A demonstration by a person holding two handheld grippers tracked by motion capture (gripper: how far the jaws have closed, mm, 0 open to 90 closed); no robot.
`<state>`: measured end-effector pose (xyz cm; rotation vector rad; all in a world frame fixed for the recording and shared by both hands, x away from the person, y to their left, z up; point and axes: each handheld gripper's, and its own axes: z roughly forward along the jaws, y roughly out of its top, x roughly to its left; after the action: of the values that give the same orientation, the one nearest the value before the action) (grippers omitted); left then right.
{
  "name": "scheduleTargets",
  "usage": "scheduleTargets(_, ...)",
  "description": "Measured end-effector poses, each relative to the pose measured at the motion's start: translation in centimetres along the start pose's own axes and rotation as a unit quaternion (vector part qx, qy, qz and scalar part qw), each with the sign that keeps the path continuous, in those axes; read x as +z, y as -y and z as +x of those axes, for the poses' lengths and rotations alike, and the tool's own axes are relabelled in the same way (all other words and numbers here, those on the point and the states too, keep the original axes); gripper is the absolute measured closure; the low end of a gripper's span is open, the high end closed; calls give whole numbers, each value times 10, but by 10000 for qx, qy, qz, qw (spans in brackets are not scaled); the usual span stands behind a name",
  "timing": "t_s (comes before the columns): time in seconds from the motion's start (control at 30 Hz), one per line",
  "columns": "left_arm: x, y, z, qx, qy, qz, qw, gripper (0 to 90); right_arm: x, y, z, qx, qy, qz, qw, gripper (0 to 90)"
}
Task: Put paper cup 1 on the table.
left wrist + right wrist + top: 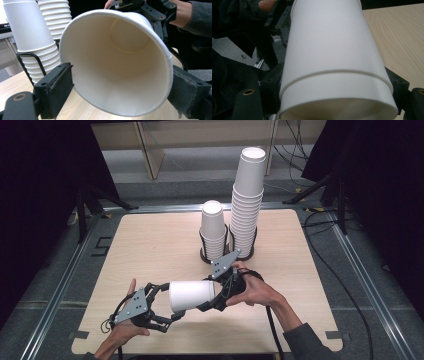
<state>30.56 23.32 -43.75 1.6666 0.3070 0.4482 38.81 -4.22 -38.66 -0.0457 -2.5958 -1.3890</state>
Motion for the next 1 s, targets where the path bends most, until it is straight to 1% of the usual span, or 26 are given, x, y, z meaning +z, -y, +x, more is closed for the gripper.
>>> scheduleTargets(0.03,0,0,0,11,-15,-11,10000,131,0,0,-3,-163,-18,-69,9998,241)
scheduleTargets(0.07,-1,-1,0,12,-13,-46,10000,130,0,1,-2,-101,-86,-89,9999,241)
scheduleTargets(0.1,-1,-1,0,39,-12,-67,10000,129,-1,1,-2,3,-90,-87,9999,241)
scheduleTargets(0.17,-1,-1,0,22,-11,-75,10000,124,-2,2,-3,-32,-97,-116,9999,241)
scheduleTargets(0.2,-1,-1,0,25,-20,-67,10000,117,-2,2,-4,-175,-112,-156,9997,241)
scheduleTargets(0.27,-1,-1,0,43,-29,-46,10000,114,-2,3,-5,-141,-137,-153,9997,241)
scheduleTargets(0.3,-1,-1,-1,46,-38,-46,10000,114,-1,3,-6,-174,-140,-159,9996,241)
scheduleTargets(0.37,-2,-1,0,75,-81,-91,9999,107,-2,4,-6,-169,-159,-164,9996,241)
scheduleTargets(0.4,-2,-1,0,53,-86,-101,9999,99,-2,5,-7,-152,-153,-166,9996,241)
scheduleTargets(0.47,-2,0,1,36,-111,-81,9999,72,-2,5,-7,-116,-216,-187,9995,241)
scheduleTargets(0.5,-2,0,1,32,-114,-85,9999,35,-3,5,-7,-201,-199,-211,9994,241)
scheduleTargets(0.53,-2,0,1,49,-129,-59,9999,35,-3,5,-7,-201,-199,-211,9994,241)
scheduleTargets(0.57,-1,0,1,55,-148,-37,9999,10,-3,5,-7,-218,-221,-218,9993,242)
scheduleTargets(0.63,0,1,1,57,-103,-41,9999,0,-1,5,-6,-170,-288,-210,9992,242)
scheduleTargets(0.67,1,1,0,77,-91,-23,9999,0,0,4,-7,-235,-271,-215,9991,241)
scheduleTargets(0.7,1,1,0,74,-76,-19,9999,0,1,4,-7,-233,-287,-218,9991,242)
scheduleTargets(0.73,2,1,0,82,-68,-19,9999,2,2,4,-6,-181,-328,-186,9991,242)
scheduleTargets(0.77,2,1,-1,79,-55,-17,10000,2,3,4,-6,-231,-316,-195,9990,241)
scheduleTargets(0.83,3,1,-1,66,-32,-19,10000,0,4,3,-6,-210,-336,-167,9991,241)
scheduleTargets(0.87,4,1,-1,79,-28,-14,10000,0,6,3,-6,-193,-373,-167,9990,241)
scheduleTargets(0.9,5,1,-2,88,-14,-14,10000,1,6,3,-6,-246,-356,-173,9989,241)
scheduleTargets(0.97,5,1,-2,124,14,-20,9999,9,7,3,-6,-246,-363,-159,9989,241)
scheduleTargets(1.0,6,1,-2,138,38,-60,9999,24,9,3,-5,-183,-421,-129,9989,241)
